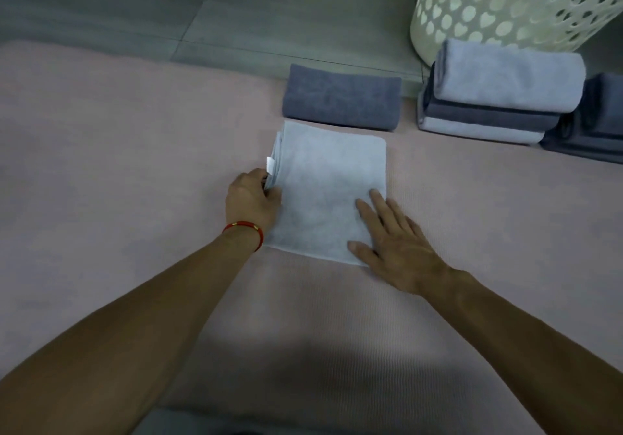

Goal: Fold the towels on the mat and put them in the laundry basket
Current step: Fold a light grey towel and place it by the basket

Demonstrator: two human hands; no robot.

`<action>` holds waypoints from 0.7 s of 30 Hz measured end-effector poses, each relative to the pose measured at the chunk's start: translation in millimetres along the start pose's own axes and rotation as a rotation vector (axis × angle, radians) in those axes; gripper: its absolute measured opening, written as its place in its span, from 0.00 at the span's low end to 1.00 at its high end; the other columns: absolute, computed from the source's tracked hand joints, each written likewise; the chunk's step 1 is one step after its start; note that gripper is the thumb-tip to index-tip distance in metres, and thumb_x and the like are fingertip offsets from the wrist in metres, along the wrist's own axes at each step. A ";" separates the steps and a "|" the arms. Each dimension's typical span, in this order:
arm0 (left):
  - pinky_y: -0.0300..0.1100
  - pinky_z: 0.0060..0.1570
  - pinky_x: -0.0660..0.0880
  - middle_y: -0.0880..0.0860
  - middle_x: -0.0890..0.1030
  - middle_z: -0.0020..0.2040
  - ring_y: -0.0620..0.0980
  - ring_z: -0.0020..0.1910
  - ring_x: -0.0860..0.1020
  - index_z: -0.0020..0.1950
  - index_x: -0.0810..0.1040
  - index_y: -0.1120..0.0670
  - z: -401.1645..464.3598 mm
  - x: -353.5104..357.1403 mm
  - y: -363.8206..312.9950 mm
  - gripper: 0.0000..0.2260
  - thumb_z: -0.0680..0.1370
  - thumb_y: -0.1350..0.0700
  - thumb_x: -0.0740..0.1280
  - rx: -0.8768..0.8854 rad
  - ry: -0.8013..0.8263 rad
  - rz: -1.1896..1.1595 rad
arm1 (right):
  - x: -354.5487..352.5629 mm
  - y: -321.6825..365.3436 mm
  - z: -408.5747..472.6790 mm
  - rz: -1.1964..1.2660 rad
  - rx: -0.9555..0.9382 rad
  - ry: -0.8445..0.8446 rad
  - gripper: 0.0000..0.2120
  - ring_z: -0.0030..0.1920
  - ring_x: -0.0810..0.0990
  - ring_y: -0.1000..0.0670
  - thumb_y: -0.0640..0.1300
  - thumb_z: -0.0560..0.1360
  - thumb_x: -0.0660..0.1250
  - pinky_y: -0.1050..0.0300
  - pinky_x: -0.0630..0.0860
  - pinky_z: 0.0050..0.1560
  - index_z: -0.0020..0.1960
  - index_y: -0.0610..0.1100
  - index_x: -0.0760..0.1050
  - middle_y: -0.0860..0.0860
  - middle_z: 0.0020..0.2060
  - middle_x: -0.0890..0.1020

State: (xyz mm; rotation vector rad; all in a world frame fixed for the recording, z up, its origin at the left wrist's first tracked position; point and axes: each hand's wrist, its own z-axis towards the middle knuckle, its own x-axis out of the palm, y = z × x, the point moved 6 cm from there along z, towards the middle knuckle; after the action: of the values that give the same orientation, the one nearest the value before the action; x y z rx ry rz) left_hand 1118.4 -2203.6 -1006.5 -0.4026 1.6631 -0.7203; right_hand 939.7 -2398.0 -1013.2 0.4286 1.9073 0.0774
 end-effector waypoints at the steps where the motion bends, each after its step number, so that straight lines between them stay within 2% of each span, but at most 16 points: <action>1: 0.50 0.43 0.73 0.52 0.73 0.35 0.53 0.39 0.72 0.37 0.71 0.55 0.3 0.1 2.6 0.09 0.75 0.59 0.68 0.019 -0.007 -0.020 | 3.9 -1.0 -0.5 -0.036 -0.002 0.033 0.40 0.82 0.40 0.46 0.71 0.76 0.41 0.44 0.46 0.80 0.82 0.54 0.36 0.52 0.81 0.35; 2: 0.51 0.44 0.74 0.52 0.74 0.35 0.52 0.39 0.72 0.39 0.73 0.55 -2.1 -2.0 1.4 0.07 0.75 0.59 0.69 0.035 -0.013 -0.031 | 3.3 -1.6 1.2 -0.054 -0.004 0.042 0.40 0.82 0.42 0.45 0.71 0.76 0.42 0.44 0.48 0.80 0.82 0.54 0.37 0.52 0.81 0.36; 3: 0.52 0.46 0.75 0.53 0.76 0.39 0.53 0.41 0.73 0.44 0.76 0.57 -4.0 -2.1 -0.4 0.03 0.75 0.59 0.69 0.076 -0.021 -0.023 | -3.7 -0.4 4.5 -0.053 -0.007 0.018 0.40 0.81 0.48 0.44 0.71 0.77 0.45 0.43 0.53 0.79 0.83 0.53 0.42 0.51 0.82 0.41; 5: 0.52 0.51 0.75 0.58 0.77 0.53 0.58 0.50 0.74 0.61 0.77 0.57 -16.2 -2.7 -10.0 0.14 0.76 0.56 0.68 0.185 -0.080 0.137 | -28.7 1.3 17.0 0.045 0.006 -0.145 0.35 0.71 0.68 0.42 0.67 0.79 0.55 0.46 0.70 0.68 0.79 0.48 0.59 0.47 0.78 0.57; 6: 0.53 0.53 0.73 0.59 0.75 0.60 0.60 0.56 0.73 0.66 0.75 0.56 -28.2 -1.7 -20.1 0.19 0.76 0.55 0.67 0.267 -0.128 0.288 | -43.3 -0.6 25.3 0.150 0.044 -0.246 0.31 0.63 0.75 0.42 0.63 0.80 0.60 0.50 0.75 0.59 0.76 0.46 0.64 0.46 0.73 0.63; 7: 0.56 0.56 0.70 0.59 0.73 0.65 0.62 0.61 0.71 0.68 0.73 0.54 -44.4 3.9 -33.0 0.21 0.75 0.52 0.66 0.372 -0.151 0.405 | -56.3 -3.7 34.1 0.257 0.100 -0.326 0.27 0.58 0.78 0.42 0.59 0.81 0.62 0.53 0.76 0.52 0.74 0.45 0.65 0.45 0.70 0.66; 8: 0.59 0.60 0.68 0.59 0.72 0.68 0.62 0.64 0.70 0.69 0.73 0.53 -63.4 12.9 -48.6 0.23 0.75 0.49 0.65 0.468 -0.118 0.468 | -65.1 -9.1 46.3 0.349 0.163 -0.372 0.26 0.58 0.78 0.41 0.56 0.81 0.63 0.53 0.74 0.51 0.74 0.44 0.64 0.44 0.69 0.67; 10: 0.65 0.66 0.62 0.59 0.70 0.71 0.63 0.70 0.67 0.72 0.72 0.51 -98.0 42.4 -66.6 0.26 0.77 0.42 0.61 0.590 0.049 0.484 | -73.4 -17.0 72.5 0.506 0.270 -0.384 0.29 0.63 0.75 0.39 0.53 0.81 0.65 0.50 0.73 0.57 0.76 0.44 0.60 0.40 0.68 0.69; 12: 0.71 0.68 0.59 0.63 0.68 0.74 0.66 0.73 0.65 0.75 0.69 0.53 -115.7 69.9 -70.3 0.32 0.77 0.35 0.56 0.577 0.185 0.528 | -77.2 -23.2 94.4 0.676 0.330 -0.377 0.33 0.65 0.75 0.39 0.52 0.80 0.68 0.50 0.73 0.60 0.78 0.44 0.56 0.40 0.68 0.73; 14: 0.74 0.68 0.57 0.66 0.66 0.74 0.69 0.74 0.64 0.74 0.68 0.55 -118.6 83.0 -70.9 0.37 0.76 0.30 0.52 0.514 0.224 0.610 | -78.6 -30.9 106.3 0.819 0.387 -0.360 0.36 0.66 0.75 0.40 0.48 0.79 0.71 0.52 0.73 0.61 0.79 0.44 0.55 0.41 0.69 0.73; 16: 0.75 0.67 0.56 0.68 0.68 0.72 0.71 0.73 0.65 0.70 0.70 0.56 -116.9 84.0 -80.1 0.39 0.74 0.27 0.50 0.444 0.252 0.642 | -76.1 -41.2 110.4 0.934 0.433 -0.341 0.36 0.63 0.75 0.42 0.45 0.76 0.74 0.49 0.76 0.63 0.77 0.47 0.58 0.43 0.68 0.72; 18: 0.76 0.67 0.55 0.67 0.69 0.70 0.71 0.72 0.65 0.69 0.68 0.57 -115.1 83.9 -92.9 0.40 0.71 0.26 0.52 0.387 0.244 0.672 | -70.1 -51.3 107.1 1.070 0.485 -0.346 0.34 0.58 0.76 0.43 0.42 0.73 0.76 0.43 0.80 0.58 0.73 0.52 0.63 0.45 0.65 0.72; 21: 0.77 0.67 0.53 0.68 0.67 0.70 0.72 0.72 0.63 0.77 0.56 0.58 -117.6 87.2 -109.0 0.43 0.72 0.33 0.63 0.340 0.247 0.723 | -58.8 -65.3 89.3 1.319 0.614 -0.399 0.31 0.55 0.78 0.40 0.39 0.67 0.77 0.41 0.84 0.46 0.64 0.56 0.68 0.45 0.62 0.73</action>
State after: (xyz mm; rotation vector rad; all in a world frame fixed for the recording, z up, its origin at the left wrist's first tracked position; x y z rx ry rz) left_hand 971.9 -2311.2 -990.3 0.5313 1.7086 -0.4932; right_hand 1022.8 -2491.7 -1011.0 1.8961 0.9466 0.2434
